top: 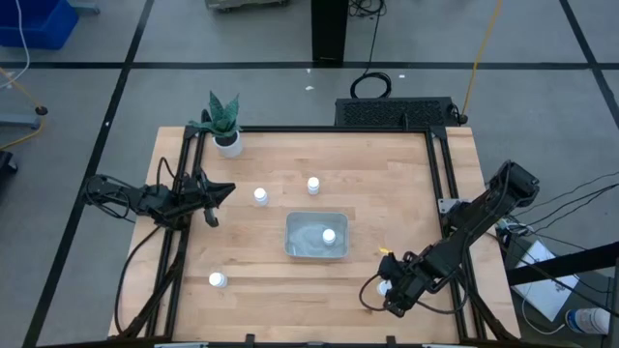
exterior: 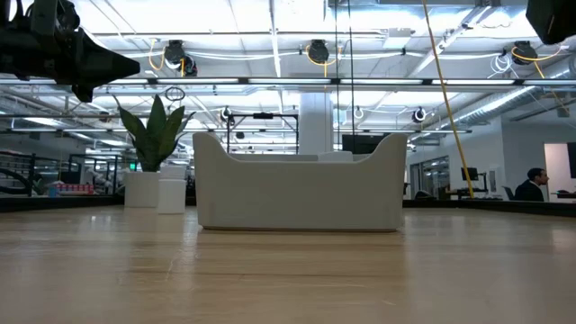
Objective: Pick and place pill bottles into a basket
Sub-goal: Put the white pill bottle into the gray bin
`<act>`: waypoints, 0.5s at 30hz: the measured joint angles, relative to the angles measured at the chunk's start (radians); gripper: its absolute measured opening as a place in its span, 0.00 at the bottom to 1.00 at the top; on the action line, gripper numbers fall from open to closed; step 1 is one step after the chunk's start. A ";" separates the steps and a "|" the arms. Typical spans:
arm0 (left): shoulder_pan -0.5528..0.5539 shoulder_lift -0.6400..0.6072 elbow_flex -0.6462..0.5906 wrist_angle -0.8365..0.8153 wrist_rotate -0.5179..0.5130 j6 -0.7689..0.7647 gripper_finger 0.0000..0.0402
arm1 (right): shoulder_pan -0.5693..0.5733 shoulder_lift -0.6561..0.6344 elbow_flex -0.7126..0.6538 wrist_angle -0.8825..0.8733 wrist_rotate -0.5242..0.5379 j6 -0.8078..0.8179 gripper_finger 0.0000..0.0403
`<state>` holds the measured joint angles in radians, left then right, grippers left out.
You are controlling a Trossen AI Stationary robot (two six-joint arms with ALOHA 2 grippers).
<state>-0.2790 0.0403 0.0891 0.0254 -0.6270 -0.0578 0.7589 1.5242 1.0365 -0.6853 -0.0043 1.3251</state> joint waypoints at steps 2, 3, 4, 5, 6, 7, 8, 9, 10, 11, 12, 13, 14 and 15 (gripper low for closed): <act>0.000 0.000 0.000 0.000 0.000 0.000 0.09 | 0.000 0.000 -0.011 0.019 0.000 0.001 0.66; 0.000 0.000 0.000 0.000 0.000 0.000 0.09 | 0.000 0.000 -0.014 0.024 0.000 0.000 0.66; 0.000 0.000 0.000 0.000 0.000 0.000 0.09 | -0.002 0.000 -0.015 0.024 0.001 -0.001 0.66; 0.000 0.000 0.000 0.000 0.000 0.000 0.09 | -0.006 0.000 -0.015 0.024 0.001 -0.004 0.66; 0.000 0.000 0.000 0.000 0.000 0.001 0.09 | -0.009 0.000 -0.015 0.024 0.001 -0.006 0.65; 0.000 0.000 0.000 0.000 0.000 0.001 0.09 | -0.013 0.000 -0.015 0.025 0.001 -0.012 0.65; 0.000 0.000 0.000 0.000 0.000 0.001 0.09 | -0.015 0.000 -0.015 0.026 0.002 -0.018 0.64; 0.000 0.000 0.000 0.000 0.000 0.001 0.09 | -0.019 0.000 -0.015 0.030 0.002 -0.025 0.64; 0.000 0.000 0.000 0.000 0.000 0.001 0.09 | -0.021 0.000 -0.015 0.033 0.003 -0.030 0.64; 0.000 0.000 0.000 0.000 0.000 0.001 0.09 | -0.026 0.000 -0.015 0.033 0.002 -0.035 0.64; 0.000 0.000 0.000 0.000 0.000 0.001 0.09 | -0.028 0.000 -0.015 0.032 0.002 -0.042 0.64; 0.000 0.000 0.000 0.000 0.000 0.001 0.09 | -0.032 0.000 -0.015 0.032 0.002 -0.050 0.64; 0.000 0.000 0.000 0.000 0.000 0.001 0.09 | -0.034 0.000 -0.015 0.032 0.002 -0.052 0.65; 0.000 0.000 0.000 0.000 0.000 0.001 0.09 | -0.036 0.000 -0.015 0.032 0.002 -0.055 0.65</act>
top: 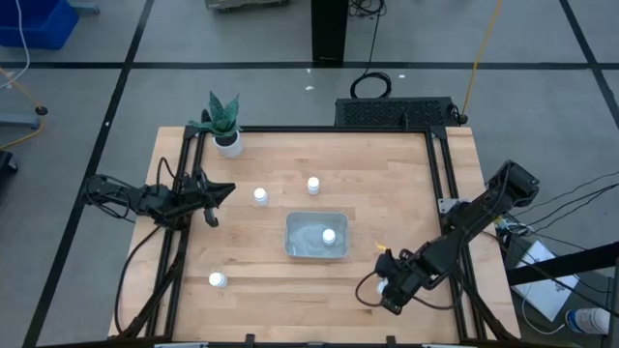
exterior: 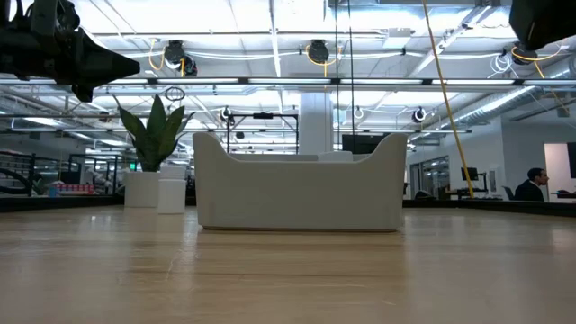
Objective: Pick and place pill bottles into a basket
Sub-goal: Put the white pill bottle into the gray bin
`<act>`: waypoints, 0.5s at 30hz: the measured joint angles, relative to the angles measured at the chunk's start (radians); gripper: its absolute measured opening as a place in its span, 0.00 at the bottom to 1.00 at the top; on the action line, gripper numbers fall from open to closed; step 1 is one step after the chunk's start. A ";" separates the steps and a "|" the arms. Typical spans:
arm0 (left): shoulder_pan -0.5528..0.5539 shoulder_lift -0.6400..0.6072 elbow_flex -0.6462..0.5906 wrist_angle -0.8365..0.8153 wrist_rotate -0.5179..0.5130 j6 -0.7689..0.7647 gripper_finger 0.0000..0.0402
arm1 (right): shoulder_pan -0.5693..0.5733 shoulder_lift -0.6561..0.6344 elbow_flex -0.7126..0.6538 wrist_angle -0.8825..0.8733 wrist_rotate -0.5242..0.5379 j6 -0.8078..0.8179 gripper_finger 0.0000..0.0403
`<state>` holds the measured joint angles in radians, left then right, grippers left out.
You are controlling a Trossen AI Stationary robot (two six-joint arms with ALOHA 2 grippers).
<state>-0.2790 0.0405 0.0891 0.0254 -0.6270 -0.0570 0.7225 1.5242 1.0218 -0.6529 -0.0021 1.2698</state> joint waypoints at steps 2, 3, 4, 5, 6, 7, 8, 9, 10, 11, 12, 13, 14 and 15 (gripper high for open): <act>0.000 0.000 0.000 0.000 0.000 0.000 0.09 | -0.004 0.000 0.000 0.000 0.000 -0.007 0.64; 0.000 0.000 0.000 0.000 0.000 0.001 0.09 | -0.007 0.000 0.000 0.000 0.000 -0.012 0.64; 0.000 0.000 0.000 0.000 0.000 0.001 0.09 | -0.010 0.000 0.000 0.001 0.000 -0.015 0.64; 0.000 0.000 0.000 0.000 0.000 0.002 0.09 | -0.010 0.000 0.000 0.002 0.000 -0.018 0.63; 0.000 0.000 0.000 0.000 0.000 0.002 0.09 | -0.010 0.000 0.000 0.005 0.000 -0.021 0.63; 0.000 0.000 0.000 0.000 0.000 0.002 0.09 | -0.010 0.000 0.000 0.007 0.000 -0.024 0.63; 0.000 0.000 0.000 -0.001 0.000 0.002 0.09 | -0.010 0.000 0.000 0.008 0.000 -0.024 0.63; 0.000 0.000 0.000 -0.002 0.000 0.002 0.09 | -0.010 0.000 0.000 0.007 0.000 -0.025 0.63; 0.000 0.000 0.000 -0.003 0.000 0.002 0.09 | -0.010 0.000 0.000 0.007 0.000 -0.024 0.63; 0.000 0.000 0.000 -0.006 0.000 0.001 0.09 | -0.010 0.000 0.000 0.007 0.000 -0.025 0.63; 0.000 0.000 0.000 -0.009 0.000 0.002 0.09 | -0.010 0.000 0.000 0.007 0.001 -0.025 0.62; 0.000 0.000 0.000 -0.011 0.000 0.001 0.09 | -0.010 0.000 0.000 0.007 0.003 -0.025 0.61; 0.000 0.000 0.000 -0.013 0.000 0.001 0.09 | -0.010 0.000 0.000 0.007 0.004 -0.025 0.60; 0.000 0.000 0.000 -0.015 0.000 0.001 0.09 | -0.010 0.000 0.000 0.007 0.005 -0.026 0.59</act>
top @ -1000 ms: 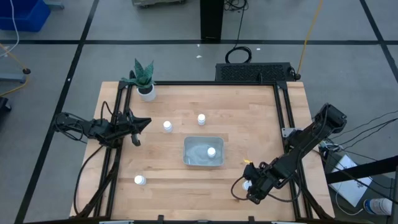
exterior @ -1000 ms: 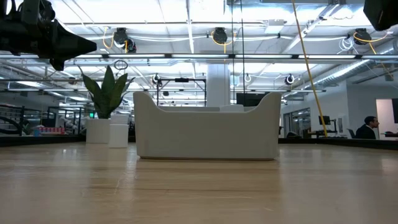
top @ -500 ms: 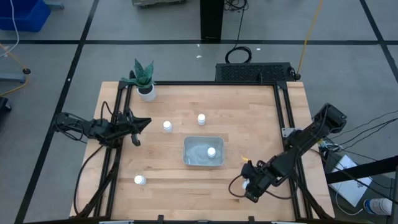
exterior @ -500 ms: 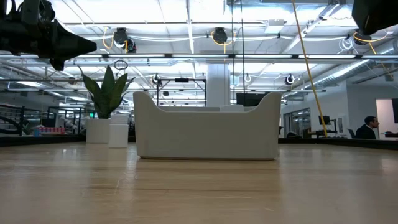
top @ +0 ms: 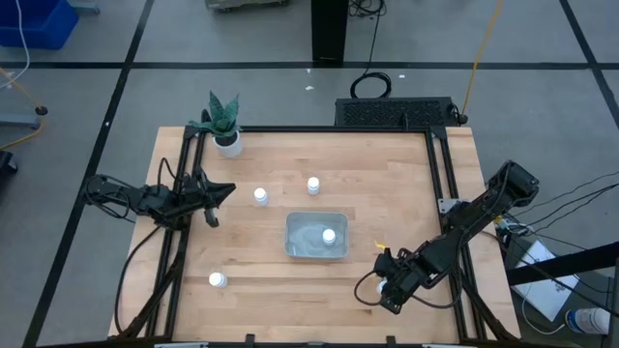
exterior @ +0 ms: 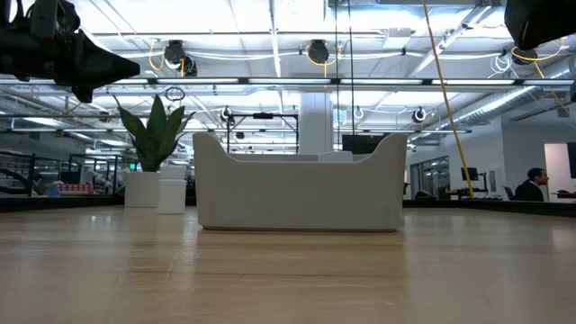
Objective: Pick and place pill bottles into a basket
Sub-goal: Put the white pill bottle into the gray bin
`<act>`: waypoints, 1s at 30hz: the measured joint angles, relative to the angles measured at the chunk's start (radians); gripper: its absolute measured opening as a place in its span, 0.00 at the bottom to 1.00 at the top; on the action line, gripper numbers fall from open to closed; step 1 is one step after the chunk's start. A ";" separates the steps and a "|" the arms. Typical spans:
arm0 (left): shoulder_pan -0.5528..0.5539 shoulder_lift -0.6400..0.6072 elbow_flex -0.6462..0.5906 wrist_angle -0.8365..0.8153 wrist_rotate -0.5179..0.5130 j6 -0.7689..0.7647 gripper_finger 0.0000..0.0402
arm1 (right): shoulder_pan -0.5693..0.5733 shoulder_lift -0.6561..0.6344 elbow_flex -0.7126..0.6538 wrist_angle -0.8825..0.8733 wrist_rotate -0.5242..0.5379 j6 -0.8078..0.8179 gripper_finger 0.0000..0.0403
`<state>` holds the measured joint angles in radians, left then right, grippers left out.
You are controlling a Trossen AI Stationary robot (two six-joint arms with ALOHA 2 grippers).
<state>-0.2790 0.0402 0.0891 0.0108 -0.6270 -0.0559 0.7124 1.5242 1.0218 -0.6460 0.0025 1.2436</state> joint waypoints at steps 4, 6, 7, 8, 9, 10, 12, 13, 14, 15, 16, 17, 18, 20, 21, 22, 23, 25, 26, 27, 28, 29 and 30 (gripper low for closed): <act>0.000 0.000 0.000 -0.002 0.000 0.000 0.09 | 0.000 0.000 0.000 0.000 -0.001 -0.006 0.51; 0.000 0.000 0.000 -0.002 0.000 0.000 0.09 | 0.000 0.000 0.000 0.006 -0.002 -0.010 0.48; 0.000 0.000 0.000 -0.002 0.000 0.000 0.09 | 0.000 0.000 0.000 0.009 -0.002 -0.012 0.46; 0.000 0.000 0.000 -0.002 0.000 0.000 0.09 | 0.000 0.000 0.000 0.012 -0.003 -0.017 0.44; 0.000 0.000 0.000 -0.002 0.000 0.000 0.09 | 0.000 0.000 0.000 0.015 -0.003 -0.020 0.43; 0.000 0.000 0.000 -0.002 0.000 -0.001 0.09 | 0.000 0.000 0.000 0.015 -0.002 -0.021 0.42; 0.000 0.000 0.000 -0.002 0.000 -0.001 0.09 | 0.000 0.000 -0.001 0.017 -0.002 -0.022 0.39; 0.000 0.000 0.000 -0.002 0.000 -0.001 0.09 | 0.000 0.000 -0.006 0.025 -0.003 -0.022 0.38; 0.000 0.000 0.000 -0.002 0.000 -0.001 0.09 | 0.000 -0.002 -0.013 0.033 -0.003 -0.020 0.38; 0.000 0.000 0.000 -0.002 0.000 -0.001 0.09 | 0.000 -0.003 -0.022 0.045 -0.004 -0.014 0.37; 0.000 0.000 0.000 -0.002 0.000 -0.001 0.09 | 0.000 -0.005 -0.032 0.058 -0.007 -0.009 0.37; 0.000 0.000 0.000 -0.002 0.000 -0.001 0.09 | 0.000 -0.006 -0.043 0.074 -0.015 -0.005 0.37; 0.000 0.000 0.000 -0.002 0.000 -0.001 0.09 | -0.001 -0.006 -0.056 0.091 -0.024 -0.002 0.37; 0.000 0.000 0.000 -0.002 0.000 -0.001 0.09 | -0.001 -0.006 -0.069 0.116 -0.033 0.001 0.36; 0.000 0.000 0.000 -0.002 0.000 -0.001 0.09 | -0.001 -0.004 -0.069 0.121 -0.034 0.001 0.36; 0.000 0.000 0.000 -0.002 0.000 -0.001 0.09 | -0.001 -0.004 -0.068 0.123 -0.035 -0.001 0.35; 0.000 0.000 0.000 -0.002 0.000 -0.002 0.09 | -0.001 -0.003 -0.069 0.123 -0.034 -0.005 0.34; 0.000 0.000 0.000 -0.002 0.000 -0.002 0.09 | -0.001 -0.003 -0.070 0.130 -0.035 -0.018 0.30; 0.000 0.000 0.000 -0.002 0.000 -0.002 0.09 | -0.001 -0.003 -0.071 0.130 -0.034 -0.025 0.27; 0.000 0.000 0.000 -0.002 0.000 -0.002 0.09 | -0.001 -0.003 -0.070 0.130 -0.034 -0.032 0.24; 0.000 0.000 0.000 -0.002 0.000 -0.002 0.09 | -0.001 -0.003 -0.070 0.129 -0.031 -0.042 0.21; 0.000 0.000 0.000 -0.002 0.000 -0.001 0.09 | -0.001 -0.003 -0.070 0.129 -0.028 -0.054 0.18; 0.000 0.000 0.000 -0.002 0.000 -0.002 0.09 | -0.001 -0.003 -0.070 0.129 -0.025 -0.061 0.15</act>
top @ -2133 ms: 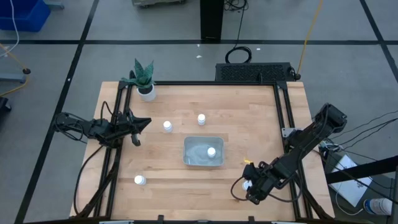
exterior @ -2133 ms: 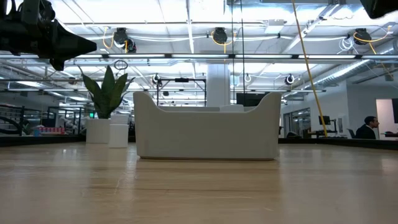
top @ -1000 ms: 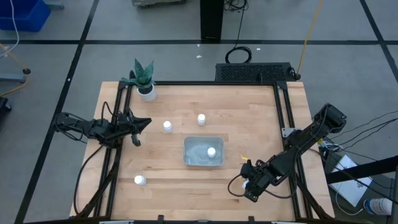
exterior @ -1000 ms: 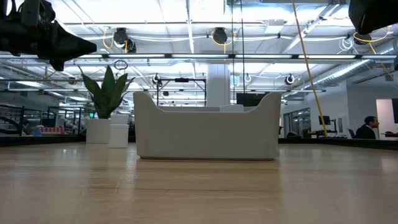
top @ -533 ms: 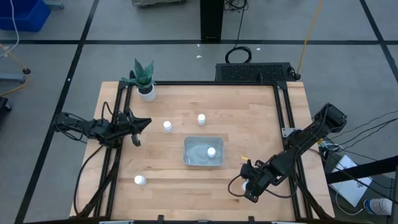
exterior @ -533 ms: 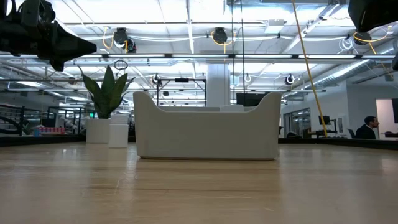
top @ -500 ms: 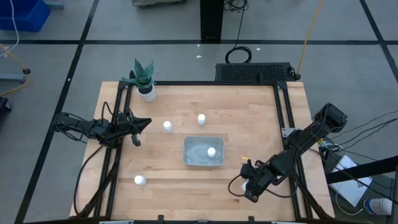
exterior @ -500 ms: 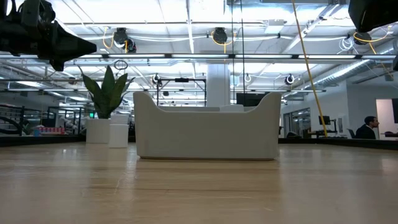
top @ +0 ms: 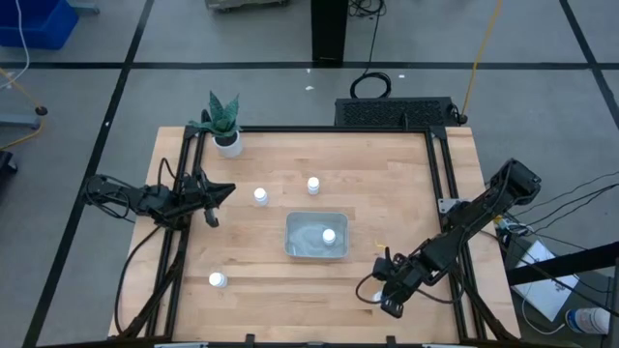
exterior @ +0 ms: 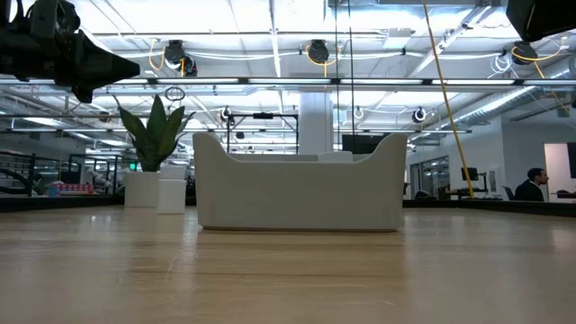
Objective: Pick and place pill bottles into a basket
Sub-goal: Put the white pill bottle into the gray bin
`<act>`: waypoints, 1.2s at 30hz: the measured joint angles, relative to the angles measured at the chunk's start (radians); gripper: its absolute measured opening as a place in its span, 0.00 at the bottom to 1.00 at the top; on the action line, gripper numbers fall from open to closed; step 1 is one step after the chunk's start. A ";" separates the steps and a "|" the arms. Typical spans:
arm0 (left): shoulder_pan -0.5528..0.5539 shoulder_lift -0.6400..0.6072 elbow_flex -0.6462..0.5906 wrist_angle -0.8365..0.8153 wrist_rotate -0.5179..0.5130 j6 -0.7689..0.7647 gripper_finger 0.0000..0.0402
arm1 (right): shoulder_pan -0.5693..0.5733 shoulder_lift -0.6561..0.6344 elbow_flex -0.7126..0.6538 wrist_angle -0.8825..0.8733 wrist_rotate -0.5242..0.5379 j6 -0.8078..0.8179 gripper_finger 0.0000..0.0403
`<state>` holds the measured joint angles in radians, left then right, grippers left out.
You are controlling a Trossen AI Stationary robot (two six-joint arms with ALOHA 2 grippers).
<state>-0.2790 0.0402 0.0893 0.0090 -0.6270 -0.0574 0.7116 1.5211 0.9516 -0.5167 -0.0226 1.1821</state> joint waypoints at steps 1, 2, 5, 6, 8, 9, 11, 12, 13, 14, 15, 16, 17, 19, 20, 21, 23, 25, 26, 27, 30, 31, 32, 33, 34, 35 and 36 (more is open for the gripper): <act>0.000 0.000 0.000 0.000 0.000 0.000 0.09 | 0.000 0.000 0.000 0.003 0.001 -0.009 0.13; 0.000 0.000 0.000 0.000 0.000 0.000 0.09 | 0.000 0.000 -0.001 0.012 0.000 -0.019 0.12; 0.000 0.000 0.000 0.000 0.000 0.000 0.09 | -0.002 0.002 -0.001 0.049 0.000 -0.041 0.12; 0.000 0.000 0.000 0.000 0.000 0.000 0.09 | -0.004 0.002 -0.001 0.053 0.003 -0.042 0.13; 0.000 0.000 0.000 0.000 0.000 0.000 0.09 | -0.006 -0.008 -0.002 0.050 0.020 -0.043 0.16; 0.000 0.000 0.000 0.000 0.000 0.000 0.09 | -0.007 -0.011 -0.003 0.045 0.032 -0.043 0.18; 0.000 0.000 0.000 -0.001 0.000 0.000 0.09 | -0.012 -0.025 -0.004 0.036 0.060 -0.043 0.24; 0.000 0.000 0.000 -0.001 0.000 0.000 0.09 | -0.013 -0.033 -0.005 0.031 0.075 -0.043 0.26; 0.000 0.000 0.000 -0.003 0.000 0.000 0.09 | -0.017 -0.039 -0.006 0.030 0.090 -0.042 0.29; 0.000 0.000 0.000 -0.007 0.000 0.000 0.09 | -0.019 -0.044 -0.006 0.025 0.103 -0.042 0.32; 0.000 0.000 0.000 -0.008 0.000 0.000 0.09 | -0.022 -0.048 -0.007 0.024 0.103 -0.041 0.36; 0.000 0.000 0.000 -0.008 0.000 0.000 0.09 | -0.025 -0.049 -0.007 0.025 0.103 -0.041 0.39; 0.000 0.000 0.000 -0.008 0.000 0.000 0.09 | -0.028 -0.049 -0.007 0.028 0.102 -0.039 0.42; 0.000 0.000 0.000 -0.010 0.000 0.000 0.09 | -0.031 -0.050 -0.007 0.031 0.100 -0.039 0.47; 0.000 0.000 0.000 -0.010 0.000 0.000 0.09 | -0.032 -0.051 -0.007 0.032 0.095 -0.040 0.49; 0.000 0.000 0.000 -0.010 0.000 0.000 0.09 | -0.034 -0.051 -0.007 0.034 0.088 -0.041 0.51; 0.000 0.000 0.000 -0.014 0.000 0.000 0.09 | -0.041 -0.051 -0.007 0.035 0.071 -0.040 0.54; 0.000 0.000 0.000 -0.014 0.000 0.000 0.09 | -0.049 -0.051 -0.007 0.037 0.060 -0.038 0.56; 0.000 0.000 0.000 -0.014 0.000 0.000 0.09 | -0.053 -0.051 -0.007 0.038 0.044 -0.034 0.57; 0.000 0.000 0.000 -0.014 0.000 0.000 0.09 | -0.058 -0.051 -0.006 0.039 0.024 -0.028 0.58; 0.000 0.000 0.000 -0.014 0.000 0.000 0.09 | -0.071 -0.052 -0.006 0.051 -0.029 0.004 0.59; 0.000 0.000 0.000 -0.014 0.000 0.000 0.09 | -0.075 -0.052 -0.005 0.054 -0.036 0.010 0.59; 0.000 0.000 0.000 -0.014 0.000 0.000 0.09 | -0.077 -0.052 -0.005 0.057 -0.042 0.010 0.59; 0.000 0.000 0.000 -0.014 0.000 0.000 0.09 | -0.079 -0.053 -0.005 0.056 -0.054 0.013 0.59; 0.000 0.000 0.000 -0.014 0.000 0.000 0.09 | -0.082 -0.053 -0.005 0.051 -0.060 0.017 0.59; 0.000 0.000 0.000 -0.014 0.000 0.000 0.09 | -0.083 -0.053 -0.005 0.044 -0.061 0.021 0.59; 0.000 0.000 0.000 -0.014 0.000 0.000 0.09 | -0.083 -0.053 -0.005 0.037 -0.062 0.024 0.58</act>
<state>-0.2790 0.0406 0.0895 -0.0054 -0.6266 -0.0570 0.6285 1.4685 0.9470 -0.4798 -0.0846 1.2059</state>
